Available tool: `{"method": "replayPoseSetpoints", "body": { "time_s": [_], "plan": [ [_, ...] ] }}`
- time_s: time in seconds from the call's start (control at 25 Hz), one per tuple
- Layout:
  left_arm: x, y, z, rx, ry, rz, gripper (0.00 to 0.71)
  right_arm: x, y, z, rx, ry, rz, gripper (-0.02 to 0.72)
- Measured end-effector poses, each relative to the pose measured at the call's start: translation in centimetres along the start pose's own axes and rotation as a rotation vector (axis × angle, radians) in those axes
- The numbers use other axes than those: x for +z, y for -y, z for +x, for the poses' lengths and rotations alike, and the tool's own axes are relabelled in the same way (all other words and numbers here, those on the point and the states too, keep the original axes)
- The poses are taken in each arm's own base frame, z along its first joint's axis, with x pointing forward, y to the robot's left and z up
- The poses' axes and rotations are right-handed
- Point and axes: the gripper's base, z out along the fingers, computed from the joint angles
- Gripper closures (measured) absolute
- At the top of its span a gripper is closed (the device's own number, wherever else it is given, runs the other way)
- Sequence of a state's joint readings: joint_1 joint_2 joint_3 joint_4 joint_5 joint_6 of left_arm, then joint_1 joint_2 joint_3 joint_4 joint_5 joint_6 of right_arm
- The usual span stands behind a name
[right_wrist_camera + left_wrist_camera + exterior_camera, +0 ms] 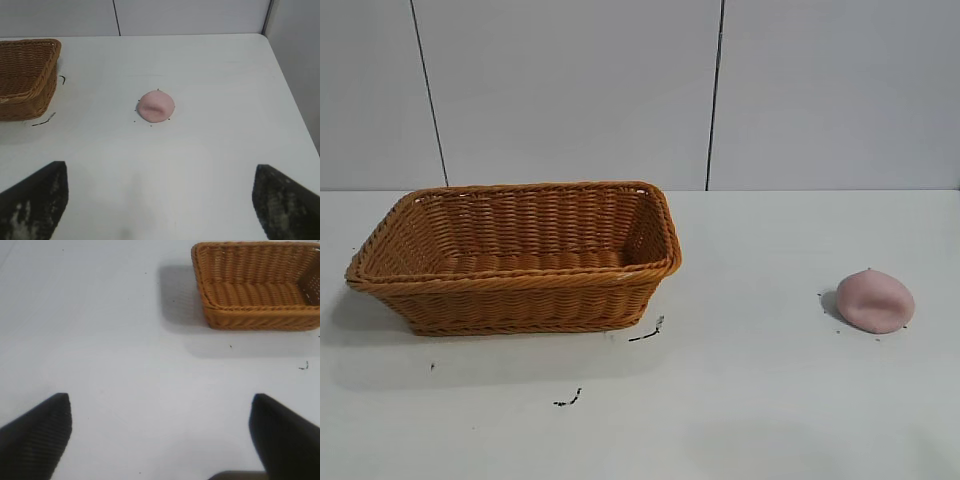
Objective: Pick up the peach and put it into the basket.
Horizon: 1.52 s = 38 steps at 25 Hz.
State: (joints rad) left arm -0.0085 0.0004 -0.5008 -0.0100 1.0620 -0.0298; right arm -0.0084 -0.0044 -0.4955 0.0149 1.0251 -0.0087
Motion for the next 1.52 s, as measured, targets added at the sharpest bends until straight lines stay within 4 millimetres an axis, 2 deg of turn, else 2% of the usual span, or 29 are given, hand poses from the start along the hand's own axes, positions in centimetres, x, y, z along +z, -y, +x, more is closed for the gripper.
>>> {"method": "replayPoseSetpoints", "body": {
  "time_s": [0.76,0.84,0.96,1.08,1.24,1.36,1.52],
  "plan": [
    [0.0,0.0,0.0,0.0,0.0,0.0,0.017,-0.2,0.0,-0.1,0.009,0.006,0.0,0.008],
    [0.0,0.0,0.0,0.0,0.0,0.0,0.017,-0.6,0.0,-0.9,0.014,0.014,0.006,0.008],
    [0.0,0.0,0.0,0.0,0.0,0.0,0.017,-0.2,0.3,-3.2,0.014,-0.038,0.029,0.008],
    [0.0,0.0,0.0,0.0,0.0,0.0,0.017,1.6,0.4,-6.2,0.005,-0.142,0.046,0.008],
    [0.0,0.0,0.0,0.0,0.0,0.0,0.017,6.0,0.4,-10.3,0.011,-0.311,0.037,0.008],
    [0.0,0.0,0.0,0.0,0.0,0.0,0.017,10.4,0.3,-12.7,0.023,-0.439,0.024,0.008],
    [0.0,0.0,0.0,0.0,0.0,0.0,0.017,17.6,0.4,-14.8,0.025,-0.598,0.018,0.008]
  ]
}}
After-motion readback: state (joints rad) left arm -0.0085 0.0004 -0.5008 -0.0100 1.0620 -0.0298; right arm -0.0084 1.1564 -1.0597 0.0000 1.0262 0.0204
